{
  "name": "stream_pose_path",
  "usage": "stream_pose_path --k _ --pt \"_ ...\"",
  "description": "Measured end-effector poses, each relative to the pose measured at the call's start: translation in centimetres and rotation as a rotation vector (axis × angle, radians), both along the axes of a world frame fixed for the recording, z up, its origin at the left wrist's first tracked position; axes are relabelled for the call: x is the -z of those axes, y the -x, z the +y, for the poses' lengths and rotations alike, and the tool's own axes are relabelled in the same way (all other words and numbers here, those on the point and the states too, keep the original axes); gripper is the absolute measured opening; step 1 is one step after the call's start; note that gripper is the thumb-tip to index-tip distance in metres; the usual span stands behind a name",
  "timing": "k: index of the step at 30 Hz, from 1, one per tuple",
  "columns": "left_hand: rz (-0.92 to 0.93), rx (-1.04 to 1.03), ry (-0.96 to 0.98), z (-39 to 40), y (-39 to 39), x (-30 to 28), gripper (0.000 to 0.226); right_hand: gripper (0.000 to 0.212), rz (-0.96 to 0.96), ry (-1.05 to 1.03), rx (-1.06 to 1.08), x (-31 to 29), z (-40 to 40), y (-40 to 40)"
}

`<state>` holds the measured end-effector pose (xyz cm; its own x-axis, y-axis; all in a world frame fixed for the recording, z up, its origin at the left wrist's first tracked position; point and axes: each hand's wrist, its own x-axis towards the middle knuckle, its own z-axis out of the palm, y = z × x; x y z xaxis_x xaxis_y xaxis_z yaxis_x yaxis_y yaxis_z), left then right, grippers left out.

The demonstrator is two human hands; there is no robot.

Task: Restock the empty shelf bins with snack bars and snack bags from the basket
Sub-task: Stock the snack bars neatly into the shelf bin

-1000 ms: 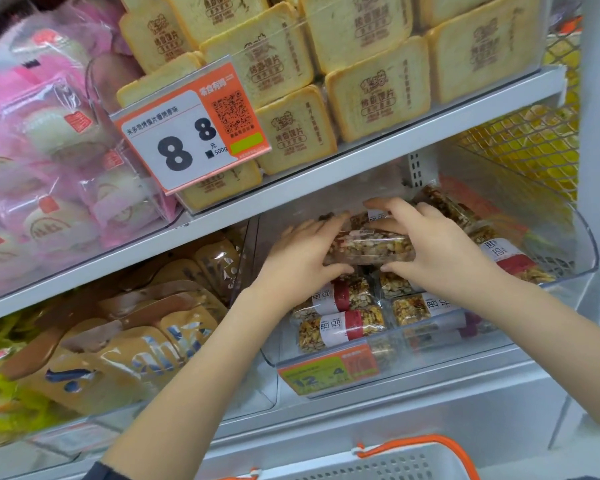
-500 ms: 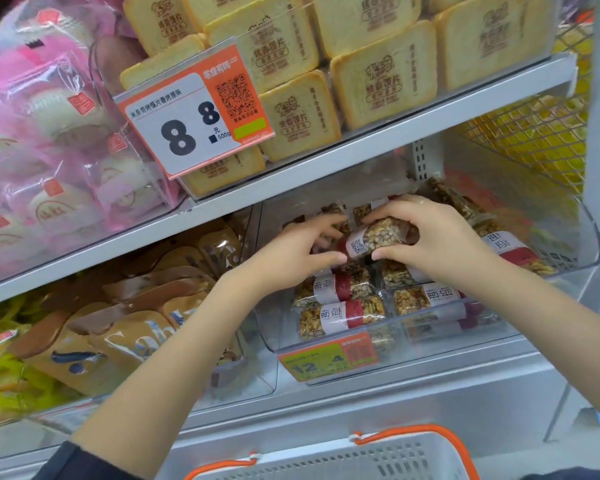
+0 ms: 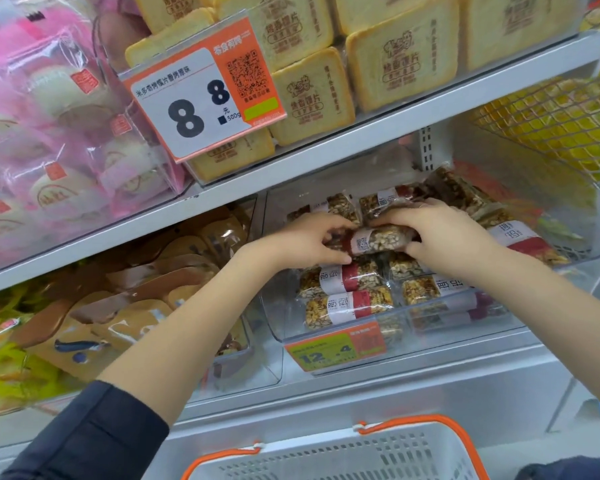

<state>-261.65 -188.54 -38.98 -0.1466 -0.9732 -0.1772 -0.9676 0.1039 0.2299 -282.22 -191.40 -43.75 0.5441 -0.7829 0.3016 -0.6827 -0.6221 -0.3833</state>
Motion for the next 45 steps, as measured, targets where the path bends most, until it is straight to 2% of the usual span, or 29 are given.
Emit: stream_pose_path --k 2,5,8,11,14,17,27,32,38,45 --pt "0.056 0.018 -0.024 -0.3 0.3 0.4 0.056 0.061 -0.024 -0.019 -0.040 -0.1 -0.1 -0.1" --pt "0.077 0.021 -0.093 -0.4 0.6 0.7 0.048 0.065 0.120 -0.021 -0.023 0.3 -0.2 -0.1" --pt "0.068 -0.032 0.006 -0.2 0.0 0.5 0.042 0.065 0.075 0.013 0.115 0.6 -0.6 0.2" --pt "-0.101 -0.131 0.156 -0.1 -1.3 0.1 0.041 0.067 0.067 -0.031 0.206 1.0 -0.9 0.3" --pt "-0.224 -0.167 0.168 -0.5 -1.4 0.1 0.039 0.070 0.067 -0.024 0.215 1.2 -1.0 0.1" --pt "-0.244 -0.155 0.098 -0.6 -1.3 -0.2 0.040 0.071 0.021 -0.057 0.219 1.2 -1.1 0.4" --pt "-0.289 -0.124 -0.105 -0.5 -1.3 -0.1 0.057 0.065 0.057 -0.086 0.228 1.2 -1.2 0.3" --pt "-0.210 -0.113 -0.169 -0.2 -1.5 -0.8 0.049 0.058 0.044 -0.098 0.212 1.2 -1.1 0.4" --pt "-0.218 -0.171 0.088 -0.1 -1.6 0.2 0.046 0.055 0.032 -0.109 0.205 1.2 -1.1 0.5" --pt "-0.276 -0.189 0.077 0.1 -1.3 0.3 0.052 0.055 0.029 -0.138 0.198 1.2 -1.1 0.6"
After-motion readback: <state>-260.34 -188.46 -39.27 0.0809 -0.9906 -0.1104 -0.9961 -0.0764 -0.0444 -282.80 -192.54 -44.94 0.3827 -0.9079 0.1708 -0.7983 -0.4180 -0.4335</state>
